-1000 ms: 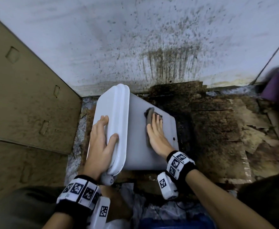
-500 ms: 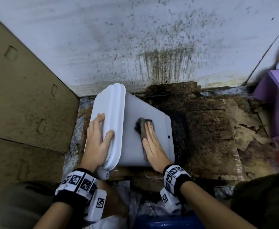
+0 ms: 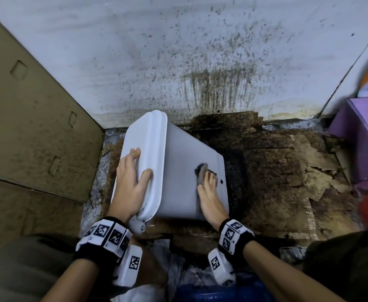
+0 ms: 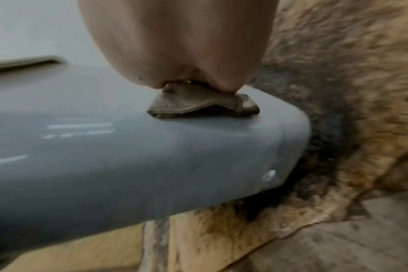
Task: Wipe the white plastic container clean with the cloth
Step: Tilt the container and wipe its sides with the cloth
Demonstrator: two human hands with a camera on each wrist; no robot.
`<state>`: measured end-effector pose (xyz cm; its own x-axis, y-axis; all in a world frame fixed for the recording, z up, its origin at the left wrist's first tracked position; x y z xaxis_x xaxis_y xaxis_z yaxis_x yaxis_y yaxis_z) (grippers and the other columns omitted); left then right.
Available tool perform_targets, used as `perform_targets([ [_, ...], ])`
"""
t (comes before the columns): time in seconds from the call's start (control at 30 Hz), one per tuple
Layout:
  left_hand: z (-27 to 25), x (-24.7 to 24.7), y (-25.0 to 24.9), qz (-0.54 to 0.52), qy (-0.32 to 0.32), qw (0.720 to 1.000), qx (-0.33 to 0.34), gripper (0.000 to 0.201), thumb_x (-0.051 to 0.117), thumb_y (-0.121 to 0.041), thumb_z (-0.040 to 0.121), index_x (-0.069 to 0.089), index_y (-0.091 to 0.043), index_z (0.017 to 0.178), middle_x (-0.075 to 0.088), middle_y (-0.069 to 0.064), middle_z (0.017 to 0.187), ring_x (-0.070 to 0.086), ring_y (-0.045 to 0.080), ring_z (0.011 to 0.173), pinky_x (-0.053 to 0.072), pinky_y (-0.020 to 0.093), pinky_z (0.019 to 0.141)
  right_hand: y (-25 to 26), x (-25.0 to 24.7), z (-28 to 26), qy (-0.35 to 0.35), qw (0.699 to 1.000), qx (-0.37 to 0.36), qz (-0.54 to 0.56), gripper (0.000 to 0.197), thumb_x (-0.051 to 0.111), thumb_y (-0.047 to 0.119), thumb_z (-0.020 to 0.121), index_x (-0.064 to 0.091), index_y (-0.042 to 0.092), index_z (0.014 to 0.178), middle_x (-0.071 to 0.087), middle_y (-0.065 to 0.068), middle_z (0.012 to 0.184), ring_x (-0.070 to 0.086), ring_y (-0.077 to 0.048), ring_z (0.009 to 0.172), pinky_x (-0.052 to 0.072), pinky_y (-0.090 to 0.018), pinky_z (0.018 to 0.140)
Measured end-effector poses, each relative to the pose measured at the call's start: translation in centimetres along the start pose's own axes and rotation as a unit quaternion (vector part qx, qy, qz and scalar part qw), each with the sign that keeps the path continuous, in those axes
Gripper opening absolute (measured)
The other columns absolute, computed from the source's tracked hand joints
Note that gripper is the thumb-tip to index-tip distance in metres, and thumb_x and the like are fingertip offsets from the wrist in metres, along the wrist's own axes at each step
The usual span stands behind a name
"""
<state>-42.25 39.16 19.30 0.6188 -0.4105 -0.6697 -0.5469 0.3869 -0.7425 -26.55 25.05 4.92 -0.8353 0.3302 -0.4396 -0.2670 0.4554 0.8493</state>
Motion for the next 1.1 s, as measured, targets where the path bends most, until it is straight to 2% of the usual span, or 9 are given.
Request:
perform_targets([
  [0.1, 0.0, 0.1, -0.3, 0.001, -0.002, 1.000, 0.003, 0.070, 0.038, -0.055, 0.085, 0.036, -0.018, 0.146, 0.033, -0.009, 0.142, 0.024, 0.017, 0.147, 0.021, 0.041, 0.121, 4.7, 0.6, -0.6, 0.007, 0.997, -0.048, 0.061, 0.056, 0.022, 0.029, 0.110, -0.004, 0.019, 0.159, -0.013, -0.001, 0.167, -0.017, -0.015, 0.154, -0.007, -0.032, 0.125],
  [0.23, -0.1, 0.3, -0.4, 0.003, -0.004, 1.000, 0.005, 0.065, 0.041, -0.050, 0.089, 0.036, -0.019, 0.146, 0.032, -0.011, 0.140, 0.024, 0.016, 0.146, 0.021, 0.037, 0.120, 8.4, 0.9, -2.0, 0.017, 0.991, -0.109, 0.077, 0.056, 0.023, 0.037, 0.110, -0.004, 0.031, 0.158, -0.013, 0.011, 0.166, -0.018, 0.000, 0.151, -0.009, -0.026, 0.123],
  [0.37, -0.2, 0.3, -0.4, 0.000, -0.003, 1.000, 0.002, 0.070, 0.039, -0.055, 0.087, 0.036, -0.020, 0.147, 0.035, 0.000, 0.148, 0.025, 0.018, 0.146, 0.020, 0.032, 0.116, 7.7, 0.4, -2.3, 0.031, 0.986, -0.157, 0.037, 0.057, 0.024, 0.034, 0.110, -0.007, 0.031, 0.158, -0.018, 0.018, 0.163, -0.018, 0.005, 0.149, -0.007, -0.023, 0.123],
  [0.5, -0.2, 0.2, -0.4, -0.007, -0.004, 1.000, 0.003, 0.072, 0.039, -0.056, 0.085, 0.036, -0.019, 0.147, 0.035, -0.003, 0.147, 0.025, 0.017, 0.147, 0.020, 0.034, 0.118, 5.4, -0.9, -1.8, 0.050, 0.981, -0.188, -0.017, 0.057, 0.024, 0.034, 0.110, -0.009, 0.035, 0.157, -0.016, 0.016, 0.166, -0.014, 0.002, 0.151, -0.002, -0.024, 0.124],
  [0.67, -0.2, 0.4, -0.8, -0.007, -0.003, 1.000, 0.011, 0.069, 0.041, -0.055, 0.086, 0.038, -0.020, 0.145, 0.035, -0.010, 0.142, 0.026, 0.016, 0.148, 0.020, 0.036, 0.120, 0.1, -1.9, -0.5, 0.053, 0.992, -0.108, -0.023, 0.057, 0.021, 0.030, 0.110, -0.011, 0.023, 0.158, -0.023, 0.013, 0.163, -0.018, -0.001, 0.151, -0.005, -0.028, 0.125],
  [0.77, -0.3, 0.5, -1.0, -0.006, -0.002, 1.000, 0.014, 0.069, 0.041, -0.055, 0.086, 0.038, -0.020, 0.145, 0.036, -0.006, 0.145, 0.025, 0.016, 0.148, 0.019, 0.037, 0.121, -1.9, -2.2, -0.1, 0.062, 0.998, -0.030, -0.001, 0.057, 0.019, 0.033, 0.110, -0.015, 0.024, 0.154, -0.025, 0.014, 0.158, -0.020, -0.004, 0.151, -0.005, -0.036, 0.126],
  [0.83, -0.3, 0.5, -0.9, -0.003, -0.001, 1.000, 0.011, 0.069, 0.041, -0.055, 0.086, 0.038, -0.020, 0.145, 0.036, -0.006, 0.145, 0.025, 0.016, 0.148, 0.019, 0.038, 0.121, -2.0, -2.1, 0.1, 0.058, 0.998, 0.000, 0.020, 0.057, 0.020, 0.033, 0.110, -0.015, 0.024, 0.154, -0.024, 0.010, 0.161, -0.021, -0.007, 0.151, -0.008, -0.036, 0.126],
  [0.97, -0.2, 0.3, -0.6, -0.008, -0.004, 1.000, 0.005, 0.070, 0.040, -0.056, 0.086, 0.037, -0.020, 0.146, 0.035, -0.004, 0.149, 0.025, 0.016, 0.148, 0.021, 0.044, 0.123, -0.4, -1.4, 0.3, 0.039, 0.998, 0.013, 0.037, 0.057, 0.020, 0.033, 0.110, -0.012, 0.023, 0.157, -0.020, 0.000, 0.166, -0.021, -0.013, 0.152, -0.013, -0.030, 0.122],
  [1.1, -0.1, 0.2, 0.1, -0.012, -0.005, 1.000, 0.000, 0.071, 0.040, -0.056, 0.085, 0.037, -0.020, 0.147, 0.034, -0.002, 0.153, 0.025, 0.016, 0.148, 0.022, 0.047, 0.122, 1.6, -0.5, -0.1, 0.026, 0.998, -0.011, 0.063, 0.055, 0.021, 0.033, 0.110, -0.008, 0.026, 0.157, -0.015, 0.000, 0.167, -0.018, -0.014, 0.153, -0.010, -0.034, 0.124],
])
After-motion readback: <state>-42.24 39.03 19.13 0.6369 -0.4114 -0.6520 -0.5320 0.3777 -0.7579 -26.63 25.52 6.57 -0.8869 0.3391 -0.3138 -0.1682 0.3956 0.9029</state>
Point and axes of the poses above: each hand's wrist, its own z-axis towards the middle knuckle, its own x-axis out of the palm, y = z × x, the point moved 3 cm from there along z, towards the middle knuckle
